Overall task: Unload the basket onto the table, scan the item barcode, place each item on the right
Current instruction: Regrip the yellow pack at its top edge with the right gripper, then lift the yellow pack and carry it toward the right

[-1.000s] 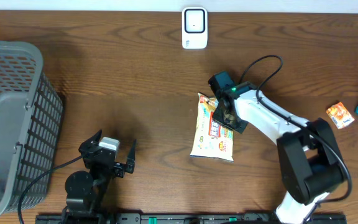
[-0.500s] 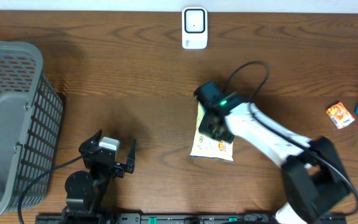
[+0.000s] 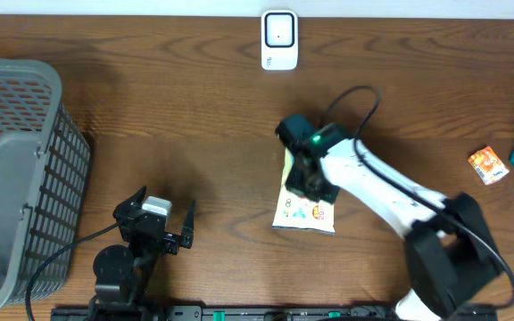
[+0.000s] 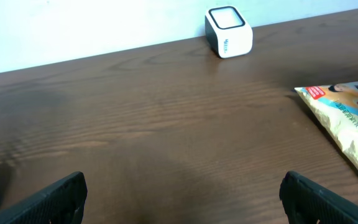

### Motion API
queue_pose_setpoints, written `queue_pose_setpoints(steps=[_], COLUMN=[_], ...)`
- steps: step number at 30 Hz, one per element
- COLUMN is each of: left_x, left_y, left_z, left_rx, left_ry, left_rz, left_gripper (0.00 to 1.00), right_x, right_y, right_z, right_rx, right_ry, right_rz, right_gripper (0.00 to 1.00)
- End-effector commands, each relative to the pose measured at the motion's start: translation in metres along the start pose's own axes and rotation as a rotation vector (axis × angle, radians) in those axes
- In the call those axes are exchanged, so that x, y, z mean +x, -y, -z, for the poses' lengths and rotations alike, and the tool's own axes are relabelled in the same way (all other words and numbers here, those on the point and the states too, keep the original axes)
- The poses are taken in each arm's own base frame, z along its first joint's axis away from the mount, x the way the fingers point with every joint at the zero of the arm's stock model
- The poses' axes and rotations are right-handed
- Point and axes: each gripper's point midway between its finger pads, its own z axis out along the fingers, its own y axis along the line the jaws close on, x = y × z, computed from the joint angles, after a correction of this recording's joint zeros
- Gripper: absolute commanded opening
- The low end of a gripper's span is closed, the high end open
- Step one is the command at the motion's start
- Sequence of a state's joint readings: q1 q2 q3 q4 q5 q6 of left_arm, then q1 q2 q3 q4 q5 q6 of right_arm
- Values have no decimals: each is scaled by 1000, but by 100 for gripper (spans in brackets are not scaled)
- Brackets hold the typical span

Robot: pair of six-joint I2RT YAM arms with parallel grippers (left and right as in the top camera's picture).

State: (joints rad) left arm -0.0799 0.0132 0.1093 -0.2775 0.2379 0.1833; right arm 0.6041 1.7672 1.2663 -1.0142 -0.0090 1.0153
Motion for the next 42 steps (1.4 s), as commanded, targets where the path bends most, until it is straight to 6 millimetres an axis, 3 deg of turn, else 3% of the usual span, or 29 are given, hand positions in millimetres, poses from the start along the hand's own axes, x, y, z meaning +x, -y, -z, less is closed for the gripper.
queue_pose_setpoints(steps=[1,3,5,6,14,24,31,32,33,34,35,37,39,42], left_x=[12,12,12,12,12,12,12,12,12,12,12,12,12,12], left_y=[4,4,4,4,4,4,4,4,4,4,4,4,4,4], left_z=[-2,-2,-2,-2,-2,-2,-2,-2,-2,-2,-2,-2,-2,-2], left_rx=[19,19,19,19,19,19,19,19,19,19,19,19,19,19], left_ry=[-32,-32,-32,-32,-32,-32,-32,-32,-32,-32,-32,-32,-32,-32], left_rz=[8,8,8,8,8,8,8,8,8,8,8,8,8,8], left_gripper=[98,98,98,98,98,98,98,98,98,98,98,98,98,98], right_x=[-14,-19,-20,-19,-24,-37,-20,-19,-19,-19,-18,-17,-15,-1], right_y=[-12,-9,-6,-4,-17,-11,-27,-29,-31,-30,-25,-18,-21,-59], right_z=[41,41,33,27,-19,-40,-92,-95,-94,-92,-88,-85,-78,-51], right_rx=[-96,-71,-39,-28,-16,77,53,44,37,36,57,80,46,-224], right_ry=[102,137,154,155,149,215,74,51,37,23,3,-22,-66,-204], right_rz=[61,63,49,29,-1,78,293,325,339,339,332,323,365,486], right_gripper=[44,74,94,99,99,99,99,93,79,63,29,2,1,1])
